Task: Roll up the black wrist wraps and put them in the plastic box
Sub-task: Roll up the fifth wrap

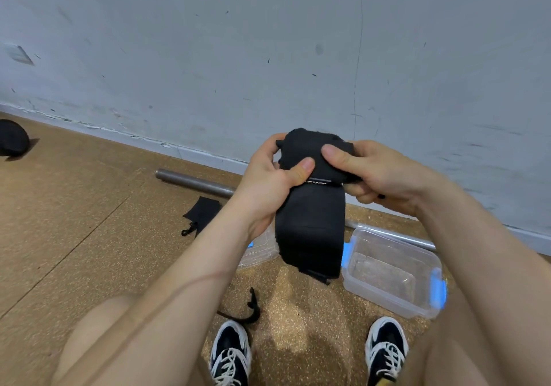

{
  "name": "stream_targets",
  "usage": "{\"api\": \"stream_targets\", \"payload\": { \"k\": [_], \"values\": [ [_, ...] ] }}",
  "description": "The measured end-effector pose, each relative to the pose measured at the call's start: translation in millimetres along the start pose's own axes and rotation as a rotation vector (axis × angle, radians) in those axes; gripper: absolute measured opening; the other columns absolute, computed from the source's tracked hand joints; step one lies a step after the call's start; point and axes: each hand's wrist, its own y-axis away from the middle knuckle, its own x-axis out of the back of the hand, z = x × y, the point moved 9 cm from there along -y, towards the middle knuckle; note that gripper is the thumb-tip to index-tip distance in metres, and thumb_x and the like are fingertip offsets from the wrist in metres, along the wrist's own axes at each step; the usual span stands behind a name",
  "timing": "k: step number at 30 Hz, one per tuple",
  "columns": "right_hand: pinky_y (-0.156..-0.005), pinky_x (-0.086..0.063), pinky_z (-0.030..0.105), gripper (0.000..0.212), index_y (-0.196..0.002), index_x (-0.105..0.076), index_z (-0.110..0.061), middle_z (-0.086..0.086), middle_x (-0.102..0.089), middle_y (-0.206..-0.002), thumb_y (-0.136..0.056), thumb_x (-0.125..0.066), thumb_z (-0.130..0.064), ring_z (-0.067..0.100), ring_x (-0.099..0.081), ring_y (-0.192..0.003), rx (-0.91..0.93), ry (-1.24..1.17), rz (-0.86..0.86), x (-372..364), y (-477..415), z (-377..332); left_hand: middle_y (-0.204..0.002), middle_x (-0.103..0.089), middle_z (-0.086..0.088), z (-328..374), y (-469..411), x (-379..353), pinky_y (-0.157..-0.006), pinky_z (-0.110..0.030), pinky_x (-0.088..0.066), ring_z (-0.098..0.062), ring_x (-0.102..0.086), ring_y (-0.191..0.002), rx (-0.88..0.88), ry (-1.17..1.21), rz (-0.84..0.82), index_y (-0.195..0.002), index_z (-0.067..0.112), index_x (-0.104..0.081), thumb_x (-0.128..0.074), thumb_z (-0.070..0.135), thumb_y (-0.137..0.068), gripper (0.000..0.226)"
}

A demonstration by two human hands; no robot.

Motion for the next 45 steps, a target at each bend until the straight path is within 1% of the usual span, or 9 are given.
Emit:
{"api": "stream_targets", "payload": {
  "k": [8,10,16,22,28,32,37,42,45],
  "values": [
    [-0.041,-0.027,0.015,0.018,-0.099,-0.060,-0.013,-0.015,-0.046,-0.050,-0.090,-0.068,-0.027,0.003,-0.037,-0.041,0.146,0.101,0.155,8.4,2.4,-10.8,-0.114,-0.073,-0.009,-6.5,-2.0,0.0,-0.087,-0.042,-0.058,-0.024,-0.071,-0.104,0.107,0.117,0.033,-0.128,0.012,-0.059,-0.075,0.042,-0.079,0.060],
    [-0.042,-0.032,0.009,0.018,-0.103,-0.062,-0.011,-0.019,-0.052,-0.051,-0.091,-0.068,-0.022,0.000,-0.046,-0.042,0.196,0.120,0.189,9.3,5.5,-16.6,-0.101,-0.076,-0.003,-4.3,-3.6,4.7,-0.080,-0.038,-0.059,-0.020,-0.074,-0.093,0.070,0.101,0.078,-0.123,0.014,-0.060,-0.078,0.037,-0.073,0.057],
    [-0.047,-0.007,0.024,0.043,-0.074,-0.058,-0.023,-0.011,-0.033,-0.049,-0.079,-0.047,-0.064,0.006,-0.018,-0.041,-0.076,-0.123,-0.037,-6.2,4.5,4.6,-0.097,-0.068,-0.009,12.0,-3.9,6.3,-0.076,-0.036,-0.058,-0.024,-0.068,-0.088,-0.088,-0.032,-0.013,-0.101,0.027,-0.067,-0.079,0.013,-0.069,0.037],
    [-0.043,-0.009,0.022,0.035,-0.078,-0.055,-0.017,-0.008,-0.030,-0.055,-0.086,-0.051,-0.051,0.005,-0.018,-0.043,0.064,-0.130,0.006,-0.4,0.2,-4.1,-0.109,-0.068,-0.009,5.5,-3.7,5.4,-0.081,-0.036,-0.058,-0.021,-0.071,-0.094,-0.011,0.073,-0.002,-0.124,0.022,-0.056,-0.083,0.016,-0.072,0.059],
    [-0.043,-0.013,0.022,0.048,-0.114,-0.062,-0.008,-0.005,-0.033,-0.059,-0.080,-0.062,-0.042,0.007,-0.020,-0.046,0.113,-0.181,0.085,8.6,-3.8,-1.6,-0.114,-0.073,-0.011,-8.7,0.3,-2.7,-0.090,-0.037,-0.055,-0.024,-0.070,-0.106,0.167,0.000,-0.080,-0.128,0.008,-0.059,-0.073,0.041,-0.077,0.062],
    [-0.044,-0.013,0.022,0.051,-0.118,-0.064,-0.006,-0.005,-0.040,-0.059,-0.075,-0.069,-0.033,0.008,-0.022,-0.048,0.120,-0.210,0.107,15.1,-4.3,1.4,-0.109,-0.075,-0.012,-7.5,-0.2,-0.7,-0.088,-0.040,-0.057,-0.026,-0.072,-0.102,0.151,-0.067,-0.089,-0.120,0.005,-0.064,-0.074,0.036,-0.072,0.058],
    [-0.047,-0.015,0.027,0.025,-0.110,-0.067,-0.019,0.000,-0.049,-0.068,-0.085,-0.070,-0.014,0.016,-0.023,-0.058,0.127,-0.205,0.151,18.8,-5.5,3.2,-0.107,-0.075,-0.011,-4.4,-0.6,1.1,-0.088,-0.037,-0.058,-0.024,-0.072,-0.100,0.113,-0.121,-0.104,-0.119,0.004,-0.063,-0.072,0.018,-0.084,0.039],
    [-0.044,-0.033,0.013,0.040,-0.119,-0.060,-0.016,-0.005,-0.057,-0.072,-0.085,-0.069,0.003,0.003,-0.050,-0.053,0.221,-0.031,0.212,13.9,0.1,-10.0,-0.109,-0.074,-0.011,-0.7,0.1,2.5,-0.087,-0.044,-0.058,-0.026,-0.072,-0.101,0.087,-0.105,-0.050,-0.124,0.008,-0.062,-0.078,0.037,-0.077,0.057],
    [-0.045,-0.026,0.016,0.040,-0.120,-0.057,-0.019,-0.009,-0.052,-0.066,-0.084,-0.074,-0.012,0.005,-0.042,-0.051,0.155,-0.073,0.110,5.2,0.4,-7.1,-0.110,-0.073,-0.015,1.5,-2.9,10.2,-0.090,-0.046,-0.058,-0.029,-0.072,-0.099,0.051,-0.094,0.029,-0.124,0.004,-0.060,-0.075,0.018,-0.086,0.044]
  ]
}}
